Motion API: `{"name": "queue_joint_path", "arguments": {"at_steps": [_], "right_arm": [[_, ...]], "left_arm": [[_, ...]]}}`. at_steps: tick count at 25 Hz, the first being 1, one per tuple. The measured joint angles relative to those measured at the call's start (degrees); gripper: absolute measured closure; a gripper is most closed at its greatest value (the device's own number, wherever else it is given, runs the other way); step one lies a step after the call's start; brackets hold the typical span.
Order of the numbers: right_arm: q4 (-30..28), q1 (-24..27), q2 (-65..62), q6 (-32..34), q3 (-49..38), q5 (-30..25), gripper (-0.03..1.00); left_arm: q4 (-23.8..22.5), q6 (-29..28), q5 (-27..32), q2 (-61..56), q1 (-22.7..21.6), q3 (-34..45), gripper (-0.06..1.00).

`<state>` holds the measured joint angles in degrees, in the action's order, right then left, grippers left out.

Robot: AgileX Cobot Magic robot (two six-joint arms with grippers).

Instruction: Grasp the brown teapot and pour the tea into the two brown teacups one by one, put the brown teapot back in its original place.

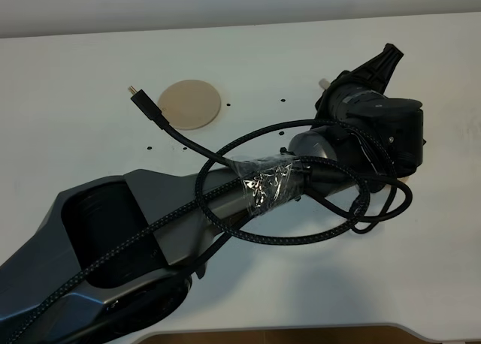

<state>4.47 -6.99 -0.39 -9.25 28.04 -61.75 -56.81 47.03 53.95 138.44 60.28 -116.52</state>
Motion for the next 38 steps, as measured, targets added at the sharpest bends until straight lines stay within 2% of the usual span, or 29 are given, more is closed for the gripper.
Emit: {"name": "queue_joint_path", "arguments": {"at_steps": [6,11,15,21,26,34,38], "right_arm": [[0.0,0.0,0.0,0.0,0.0,0.0,0.53],[0.0,0.0,0.0,0.0,0.0,0.0,0.53],[0.0,0.0,0.0,0.0,0.0,0.0,0.53],[0.0,0.0,0.0,0.0,0.0,0.0,0.53],[0.0,0.0,0.0,0.0,0.0,0.0,0.53],[0.0,0.0,0.0,0.0,0.0,0.0,0.53],[0.0,0.0,0.0,0.0,0.0,0.0,0.53]], "left_arm": [[3.8,-3.0,1.1,0.0,-0.2,0.0,0.82],[4.2,-9.6,1.4,-0.1,-0.3,0.0,0.82],[8.4,-12.4,2.4,-2.6,-0.9,0.0,0.82],[20.2,-15.6,7.7,-8.1,-1.3,0.0,0.82],[27.7,-20.3,14.2,-8.8,-2.1,0.0,0.82],[46.2,-23.3,14.6,-8.8,-5.8,0.0,0.82],[49.8,-24.5,14.6,-8.8,-6.8,0.2,0.82]]}}
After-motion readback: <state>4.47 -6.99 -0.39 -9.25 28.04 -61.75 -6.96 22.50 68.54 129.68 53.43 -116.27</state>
